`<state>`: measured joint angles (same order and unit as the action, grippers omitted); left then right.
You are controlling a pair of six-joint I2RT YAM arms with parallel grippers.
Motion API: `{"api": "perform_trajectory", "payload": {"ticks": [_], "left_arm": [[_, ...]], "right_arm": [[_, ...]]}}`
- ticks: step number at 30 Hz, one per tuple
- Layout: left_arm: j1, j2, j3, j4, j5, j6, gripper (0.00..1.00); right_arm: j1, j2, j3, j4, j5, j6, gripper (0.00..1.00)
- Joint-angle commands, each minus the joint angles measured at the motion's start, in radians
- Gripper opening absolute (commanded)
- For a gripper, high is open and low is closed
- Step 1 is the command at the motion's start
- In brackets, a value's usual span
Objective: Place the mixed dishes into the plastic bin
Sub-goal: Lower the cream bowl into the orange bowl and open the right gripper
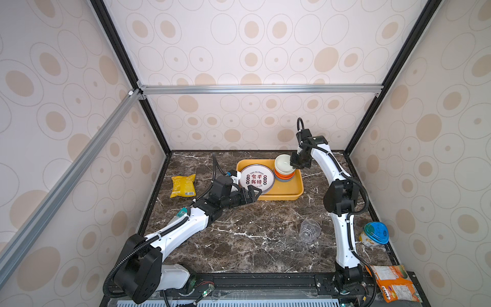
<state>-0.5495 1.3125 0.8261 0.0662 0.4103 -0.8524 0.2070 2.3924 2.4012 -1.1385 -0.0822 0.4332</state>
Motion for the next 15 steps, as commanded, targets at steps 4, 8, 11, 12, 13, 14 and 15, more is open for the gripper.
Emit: {"api": "perform_trajectory", "payload": {"ticks": [4, 8, 11, 12, 13, 14, 15], "left_arm": [[0.013, -0.019, -0.002, 0.007, 0.006, -0.015, 0.97], [0.013, -0.023, -0.006, 0.007, 0.007, -0.015, 0.97], [0.014, -0.028, -0.008, 0.005, 0.006, -0.017, 0.97], [0.013, -0.031, -0.010, 0.004, 0.005, -0.017, 0.97], [0.013, -0.036, -0.012, 0.003, 0.005, -0.016, 0.97], [0.014, -0.038, -0.012, 0.001, 0.003, -0.017, 0.97], [0.014, -0.039, -0.015, 0.001, 0.002, -0.017, 0.97]], "right_arm": [[-0.006, 0.019, 0.047, -0.008, -0.008, 0.020, 0.08], [-0.006, 0.033, 0.053, -0.007, 0.000, 0.022, 0.08], [-0.006, 0.048, 0.062, -0.013, 0.002, 0.025, 0.08], [-0.006, 0.052, 0.064, -0.012, 0.003, 0.025, 0.08], [-0.006, 0.055, 0.065, -0.012, 0.006, 0.027, 0.08], [-0.006, 0.058, 0.067, -0.012, 0.006, 0.029, 0.08], [-0.006, 0.061, 0.067, -0.010, 0.007, 0.030, 0.08]]}}
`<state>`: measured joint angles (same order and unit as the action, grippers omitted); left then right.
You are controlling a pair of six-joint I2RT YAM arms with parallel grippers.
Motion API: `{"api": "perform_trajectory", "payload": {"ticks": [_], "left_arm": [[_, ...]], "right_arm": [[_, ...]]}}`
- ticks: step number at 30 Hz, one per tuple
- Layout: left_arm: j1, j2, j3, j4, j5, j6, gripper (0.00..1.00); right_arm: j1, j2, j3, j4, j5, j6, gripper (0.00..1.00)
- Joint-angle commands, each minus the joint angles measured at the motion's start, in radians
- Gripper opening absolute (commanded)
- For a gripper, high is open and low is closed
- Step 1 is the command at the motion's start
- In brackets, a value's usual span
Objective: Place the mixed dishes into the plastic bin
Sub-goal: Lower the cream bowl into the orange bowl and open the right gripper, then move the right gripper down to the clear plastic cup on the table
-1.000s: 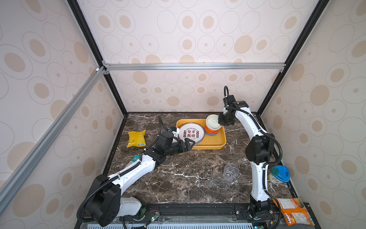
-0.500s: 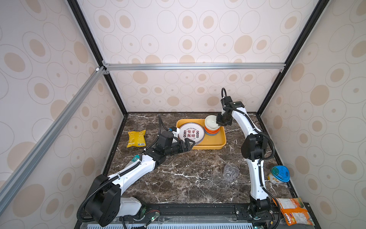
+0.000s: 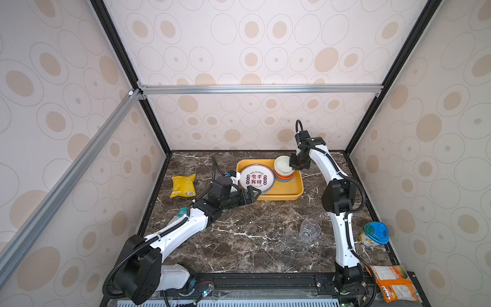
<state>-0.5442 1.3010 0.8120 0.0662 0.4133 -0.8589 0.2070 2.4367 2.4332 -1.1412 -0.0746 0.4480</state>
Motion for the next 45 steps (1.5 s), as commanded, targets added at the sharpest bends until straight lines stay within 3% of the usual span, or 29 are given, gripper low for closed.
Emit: {"api": "perform_trajectory", "payload": {"ticks": [1, 13, 20, 29, 38, 45], "left_arm": [[0.009, -0.030, -0.002, 0.000, -0.002, -0.011, 0.97], [0.016, -0.037, -0.015, 0.003, 0.000, -0.014, 0.97], [0.017, -0.039, -0.019, 0.003, 0.000, -0.018, 0.97], [0.017, -0.043, -0.021, 0.003, -0.001, -0.018, 0.97], [0.017, -0.051, 0.006, -0.062, -0.026, 0.023, 0.97], [0.016, -0.068, 0.052, -0.168, -0.068, 0.091, 0.94]], "right_arm": [[-0.006, 0.019, 0.036, -0.008, 0.000, 0.016, 0.08], [-0.006, 0.047, 0.049, -0.019, 0.032, 0.015, 0.11], [-0.006, 0.047, 0.049, -0.019, 0.036, 0.021, 0.25], [-0.006, -0.011, 0.030, -0.029, 0.050, 0.007, 0.27], [-0.005, -0.140, -0.095, 0.015, 0.043, 0.004, 0.32], [-0.001, -0.316, -0.330, 0.102, 0.030, 0.007, 0.35]]}}
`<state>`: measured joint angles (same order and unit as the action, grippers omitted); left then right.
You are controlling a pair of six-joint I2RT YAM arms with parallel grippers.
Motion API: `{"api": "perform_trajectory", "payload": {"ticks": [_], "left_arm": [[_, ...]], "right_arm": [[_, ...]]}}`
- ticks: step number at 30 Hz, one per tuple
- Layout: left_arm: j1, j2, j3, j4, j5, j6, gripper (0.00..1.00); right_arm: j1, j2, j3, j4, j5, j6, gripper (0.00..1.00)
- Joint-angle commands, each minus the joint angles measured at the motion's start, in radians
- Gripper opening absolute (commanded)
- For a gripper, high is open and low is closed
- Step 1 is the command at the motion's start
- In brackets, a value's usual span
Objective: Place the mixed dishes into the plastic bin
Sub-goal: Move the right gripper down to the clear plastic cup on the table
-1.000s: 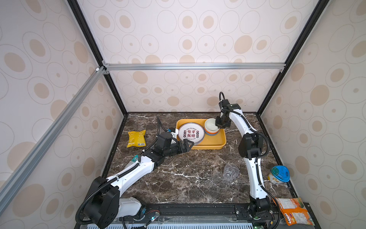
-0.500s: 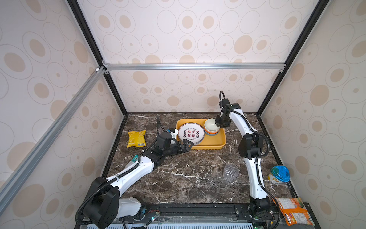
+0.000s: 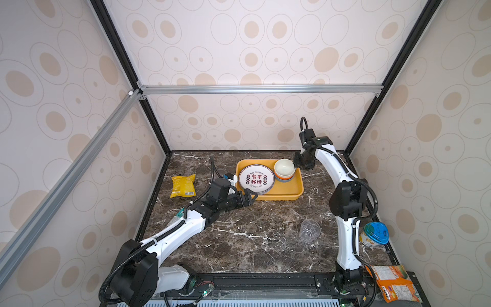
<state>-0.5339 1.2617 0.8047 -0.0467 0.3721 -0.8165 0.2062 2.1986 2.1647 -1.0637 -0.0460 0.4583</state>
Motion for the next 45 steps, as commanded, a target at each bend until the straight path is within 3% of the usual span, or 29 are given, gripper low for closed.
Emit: {"api": "perform_trajectory", "payload": {"ticks": [1, 12, 25, 35, 45], "left_arm": [[0.008, -0.023, 0.066, -0.068, -0.021, 0.053, 0.94], [-0.047, 0.061, 0.163, -0.124, 0.030, 0.135, 0.92], [-0.137, 0.143, 0.226, -0.078, 0.092, 0.168, 0.93], [-0.170, 0.181, 0.244, -0.059, 0.153, 0.192, 0.92], [-0.240, 0.211, 0.293, -0.113, 0.140, 0.281, 0.90]], "right_arm": [[-0.001, -0.111, -0.107, 0.042, -0.004, -0.004, 0.36], [-0.001, -0.480, -0.580, 0.203, -0.113, -0.014, 0.46], [-0.008, -0.892, -0.977, 0.154, -0.159, 0.003, 0.64], [-0.011, -1.074, -1.117, -0.018, -0.103, 0.060, 0.68], [-0.015, -1.057, -1.125, -0.136, -0.097, 0.095, 0.63]]}}
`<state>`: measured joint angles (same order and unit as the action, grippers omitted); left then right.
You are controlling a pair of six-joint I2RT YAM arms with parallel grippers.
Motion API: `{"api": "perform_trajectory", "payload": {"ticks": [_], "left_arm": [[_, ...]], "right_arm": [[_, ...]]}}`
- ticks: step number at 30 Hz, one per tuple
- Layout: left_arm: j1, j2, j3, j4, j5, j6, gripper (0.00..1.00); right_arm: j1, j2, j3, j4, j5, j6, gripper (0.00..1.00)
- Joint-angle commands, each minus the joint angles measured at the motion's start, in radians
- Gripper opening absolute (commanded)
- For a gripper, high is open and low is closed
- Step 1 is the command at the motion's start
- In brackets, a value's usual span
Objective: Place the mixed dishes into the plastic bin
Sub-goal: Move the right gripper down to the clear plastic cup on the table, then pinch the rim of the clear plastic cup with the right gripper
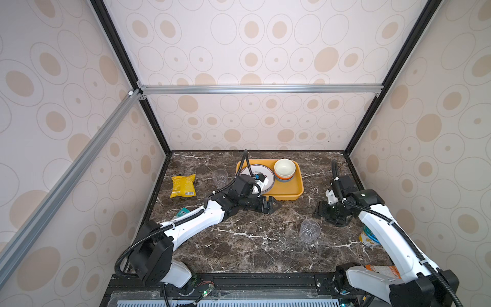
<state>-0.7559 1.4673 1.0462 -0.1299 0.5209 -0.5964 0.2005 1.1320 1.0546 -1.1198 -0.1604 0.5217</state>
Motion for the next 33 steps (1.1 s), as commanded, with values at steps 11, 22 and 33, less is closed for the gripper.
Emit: {"api": "perform_trajectory", "payload": {"ticks": [11, 22, 33], "left_arm": [[-0.045, 0.021, 0.057, -0.042, -0.045, 0.072, 0.89], [-0.051, 0.018, 0.037, -0.030, -0.075, 0.055, 0.89], [-0.050, 0.022, 0.032, -0.026, -0.082, 0.050, 0.88]], "right_arm": [[-0.010, 0.051, -0.075, -0.081, 0.025, 0.079, 0.58], [-0.010, 0.100, -0.128, -0.041, 0.028, 0.090, 0.49], [-0.009, 0.137, -0.169, 0.008, 0.021, 0.099, 0.37]]}}
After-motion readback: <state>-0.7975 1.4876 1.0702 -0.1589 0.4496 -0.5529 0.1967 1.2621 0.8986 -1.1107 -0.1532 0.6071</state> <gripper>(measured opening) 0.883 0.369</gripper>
